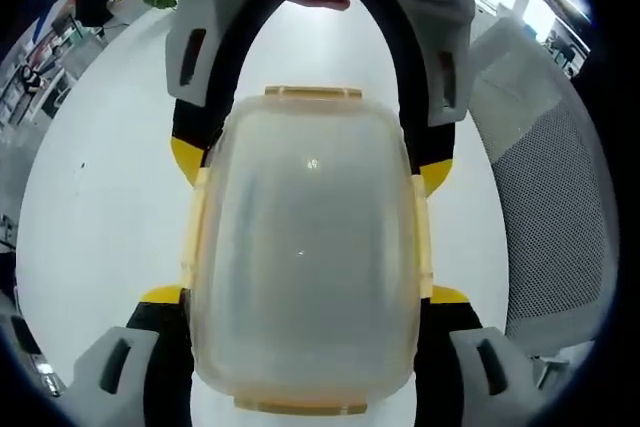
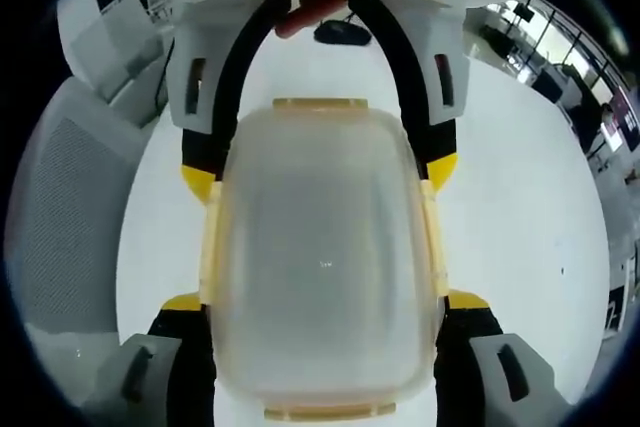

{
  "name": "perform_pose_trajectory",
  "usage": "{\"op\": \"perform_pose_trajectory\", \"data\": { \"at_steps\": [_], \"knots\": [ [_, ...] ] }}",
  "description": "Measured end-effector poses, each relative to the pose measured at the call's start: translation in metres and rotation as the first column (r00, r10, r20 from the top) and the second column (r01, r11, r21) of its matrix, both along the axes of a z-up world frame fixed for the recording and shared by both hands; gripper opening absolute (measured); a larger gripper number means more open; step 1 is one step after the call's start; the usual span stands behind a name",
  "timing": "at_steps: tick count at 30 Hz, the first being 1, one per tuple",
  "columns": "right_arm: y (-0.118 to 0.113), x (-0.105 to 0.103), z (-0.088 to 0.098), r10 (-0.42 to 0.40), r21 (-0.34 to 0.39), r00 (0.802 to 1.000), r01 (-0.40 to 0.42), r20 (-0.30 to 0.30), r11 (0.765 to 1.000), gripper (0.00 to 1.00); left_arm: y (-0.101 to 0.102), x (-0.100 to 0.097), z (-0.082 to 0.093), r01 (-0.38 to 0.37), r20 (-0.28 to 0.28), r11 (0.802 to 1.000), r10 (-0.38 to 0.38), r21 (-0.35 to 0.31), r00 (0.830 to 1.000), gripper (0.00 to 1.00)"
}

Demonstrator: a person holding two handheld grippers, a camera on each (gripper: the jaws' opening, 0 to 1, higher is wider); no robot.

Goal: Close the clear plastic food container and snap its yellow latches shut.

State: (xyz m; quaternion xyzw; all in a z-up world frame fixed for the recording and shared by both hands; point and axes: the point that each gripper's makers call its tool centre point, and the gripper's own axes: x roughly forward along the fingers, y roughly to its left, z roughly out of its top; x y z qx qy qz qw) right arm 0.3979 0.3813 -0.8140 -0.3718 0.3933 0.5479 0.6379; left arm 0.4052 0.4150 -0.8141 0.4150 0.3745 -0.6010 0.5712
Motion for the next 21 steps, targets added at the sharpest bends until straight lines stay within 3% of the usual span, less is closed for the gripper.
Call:
{"op": "perform_pose_trajectory", "data": {
  "at_steps": [21],
  "knots": [
    [-0.004,0.02,-0.001,-0.005,0.002,1.0,0.005,-0.003,1.0,0.93,-0.004,0.02,0.0,0.006,0.0,1.0,-0.006,-0.001,1.0,0.94]
  ]
}}
